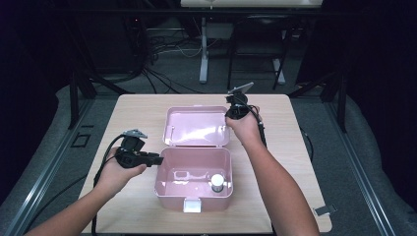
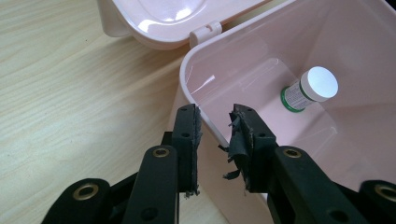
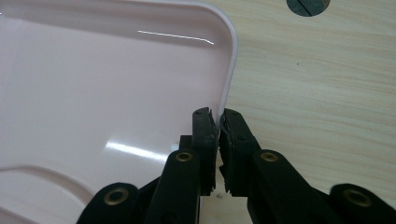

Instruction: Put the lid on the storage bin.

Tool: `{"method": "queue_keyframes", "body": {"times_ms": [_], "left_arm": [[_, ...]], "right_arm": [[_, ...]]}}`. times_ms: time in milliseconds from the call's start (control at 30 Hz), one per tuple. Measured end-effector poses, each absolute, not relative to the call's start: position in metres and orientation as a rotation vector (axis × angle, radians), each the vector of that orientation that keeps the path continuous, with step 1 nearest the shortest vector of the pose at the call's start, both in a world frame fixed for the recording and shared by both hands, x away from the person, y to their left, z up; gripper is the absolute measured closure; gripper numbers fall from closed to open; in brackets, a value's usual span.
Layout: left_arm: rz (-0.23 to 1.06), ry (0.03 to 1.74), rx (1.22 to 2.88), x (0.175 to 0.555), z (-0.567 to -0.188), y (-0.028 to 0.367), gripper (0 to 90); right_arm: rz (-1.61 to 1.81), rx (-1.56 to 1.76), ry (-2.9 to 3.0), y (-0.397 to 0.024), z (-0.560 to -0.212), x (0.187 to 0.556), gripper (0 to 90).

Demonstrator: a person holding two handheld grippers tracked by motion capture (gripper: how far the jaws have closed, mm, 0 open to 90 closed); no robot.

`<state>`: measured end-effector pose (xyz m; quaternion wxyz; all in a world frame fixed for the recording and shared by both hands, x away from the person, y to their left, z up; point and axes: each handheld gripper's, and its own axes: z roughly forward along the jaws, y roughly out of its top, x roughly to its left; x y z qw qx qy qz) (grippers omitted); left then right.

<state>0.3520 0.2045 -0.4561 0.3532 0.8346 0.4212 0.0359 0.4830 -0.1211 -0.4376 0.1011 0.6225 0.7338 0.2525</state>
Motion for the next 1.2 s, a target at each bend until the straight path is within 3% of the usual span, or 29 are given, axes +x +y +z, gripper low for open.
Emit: {"method": "queue_keyframes", "body": {"times_ms": [1200], "left_arm": [[0.100, 1.099, 2.152, 0.351, -0.456, 0.204, 72.1]], "right_arm": [[0.888, 1.702, 2.125, -0.127, -0.405, 0.454, 86.7]]}}
